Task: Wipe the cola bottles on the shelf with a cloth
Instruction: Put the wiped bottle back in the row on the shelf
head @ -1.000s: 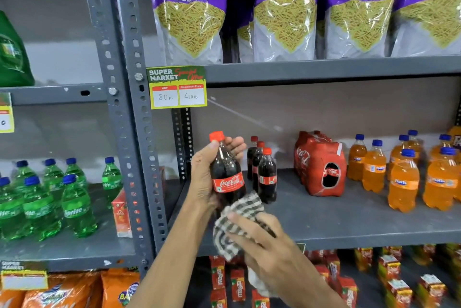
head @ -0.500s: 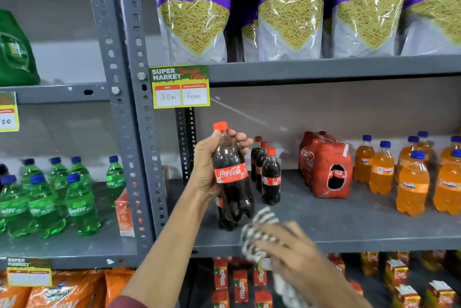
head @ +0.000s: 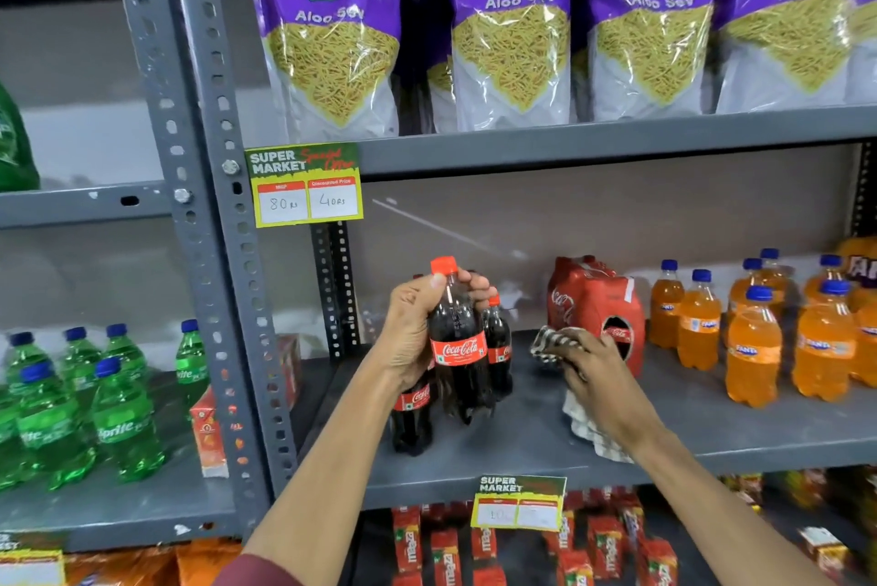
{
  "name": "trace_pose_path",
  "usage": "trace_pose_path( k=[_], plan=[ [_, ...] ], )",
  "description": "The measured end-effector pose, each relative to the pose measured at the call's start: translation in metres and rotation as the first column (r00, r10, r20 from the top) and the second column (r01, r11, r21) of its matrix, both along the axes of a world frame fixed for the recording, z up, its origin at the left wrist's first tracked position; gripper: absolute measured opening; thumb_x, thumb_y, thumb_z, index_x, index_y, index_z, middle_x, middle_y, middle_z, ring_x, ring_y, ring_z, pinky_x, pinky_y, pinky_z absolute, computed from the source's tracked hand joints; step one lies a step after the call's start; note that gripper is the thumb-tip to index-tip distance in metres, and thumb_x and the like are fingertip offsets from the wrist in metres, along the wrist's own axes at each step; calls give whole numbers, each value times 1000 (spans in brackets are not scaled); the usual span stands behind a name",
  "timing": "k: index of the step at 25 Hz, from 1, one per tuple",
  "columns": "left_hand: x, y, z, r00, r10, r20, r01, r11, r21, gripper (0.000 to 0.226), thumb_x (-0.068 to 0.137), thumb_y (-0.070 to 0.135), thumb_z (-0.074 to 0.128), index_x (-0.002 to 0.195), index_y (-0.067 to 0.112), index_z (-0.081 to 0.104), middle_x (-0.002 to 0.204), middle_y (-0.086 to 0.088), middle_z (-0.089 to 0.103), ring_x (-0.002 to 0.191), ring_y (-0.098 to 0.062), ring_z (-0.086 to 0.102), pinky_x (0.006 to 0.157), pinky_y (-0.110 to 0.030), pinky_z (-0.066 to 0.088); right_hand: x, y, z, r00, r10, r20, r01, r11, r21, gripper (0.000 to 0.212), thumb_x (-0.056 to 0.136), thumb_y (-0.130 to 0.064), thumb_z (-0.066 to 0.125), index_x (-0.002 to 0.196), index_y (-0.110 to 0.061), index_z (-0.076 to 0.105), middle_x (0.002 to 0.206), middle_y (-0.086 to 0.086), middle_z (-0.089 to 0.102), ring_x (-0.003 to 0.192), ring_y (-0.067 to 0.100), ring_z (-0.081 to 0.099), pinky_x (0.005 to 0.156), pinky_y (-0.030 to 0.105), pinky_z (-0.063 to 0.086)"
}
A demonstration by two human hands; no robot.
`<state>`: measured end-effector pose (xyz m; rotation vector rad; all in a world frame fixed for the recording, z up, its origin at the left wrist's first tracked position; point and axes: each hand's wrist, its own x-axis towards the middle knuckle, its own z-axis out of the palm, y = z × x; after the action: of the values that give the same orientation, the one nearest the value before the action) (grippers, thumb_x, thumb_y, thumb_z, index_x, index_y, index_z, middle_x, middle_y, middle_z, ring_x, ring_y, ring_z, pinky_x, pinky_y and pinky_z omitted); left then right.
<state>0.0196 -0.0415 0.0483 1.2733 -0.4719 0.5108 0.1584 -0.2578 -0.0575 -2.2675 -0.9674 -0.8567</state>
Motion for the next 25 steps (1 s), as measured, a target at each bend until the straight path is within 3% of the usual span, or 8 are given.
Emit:
trace_pose_path(
  k=[5, 9, 16, 20, 23, 25],
  plan=[
    [20, -7, -17, 998, 39, -42, -35, 994, 100, 25, 90, 27, 65, 95, 5, 75, 103, -14, 81, 101, -29, 76, 92, -35, 57, 11, 19, -11, 991, -117, -63, 115, 993, -26, 34, 92, -7, 60, 124, -15, 66, 130, 3, 61, 108, 27, 50, 96, 37, 47],
    [30, -13, -30, 990, 84, -116, -52, 965, 255, 28, 100, 19, 54, 106, 1, 75, 113, -11, 79, 114, -25, 71, 103, -37, 53, 11, 31, -25, 977, -173, -122, 162, 982, -95, 36, 94, -12, 54, 129, -20, 64, 130, 3, 61, 105, 29, 48, 94, 40, 47],
    [38, -24, -44, 975, 102, -197, -28, 938, 347, 28, 105, 15, 47, 112, 9, 74, 116, 1, 79, 120, -11, 68, 95, -23, 52, 11, 30, -28, 973, -168, -162, 154, 984, -92, 38, 98, -15, 49, 133, -24, 59, 130, 1, 60, 106, 27, 45, 92, 39, 46],
    [45, -23, -55, 975, 151, -161, -94, 944, 315, 28, 105, 21, 47, 101, 18, 74, 117, -3, 79, 126, -17, 64, 104, -33, 47, 9, 29, -28, 974, -160, -160, 151, 986, -71, 37, 98, -13, 48, 133, -22, 59, 130, 2, 59, 106, 25, 44, 94, 38, 46],
    [54, -18, -62, 968, 202, -151, -153, 946, 286, 32, 102, 31, 51, 105, 10, 74, 119, -5, 78, 129, -33, 61, 115, -56, 39, 9, 29, -29, 971, -173, -163, 163, 984, -75, 34, 99, -13, 47, 129, -19, 62, 129, 0, 59, 105, 22, 42, 93, 35, 46],
    [56, -17, -63, 963, 215, -160, -163, 943, 289, 33, 102, 32, 51, 106, 8, 74, 120, -5, 78, 128, -33, 61, 116, -58, 37, 9, 29, -29, 972, -172, -159, 162, 984, -74, 34, 99, -14, 48, 128, -19, 62, 129, -1, 59, 105, 21, 42, 93, 34, 46]
  ],
)
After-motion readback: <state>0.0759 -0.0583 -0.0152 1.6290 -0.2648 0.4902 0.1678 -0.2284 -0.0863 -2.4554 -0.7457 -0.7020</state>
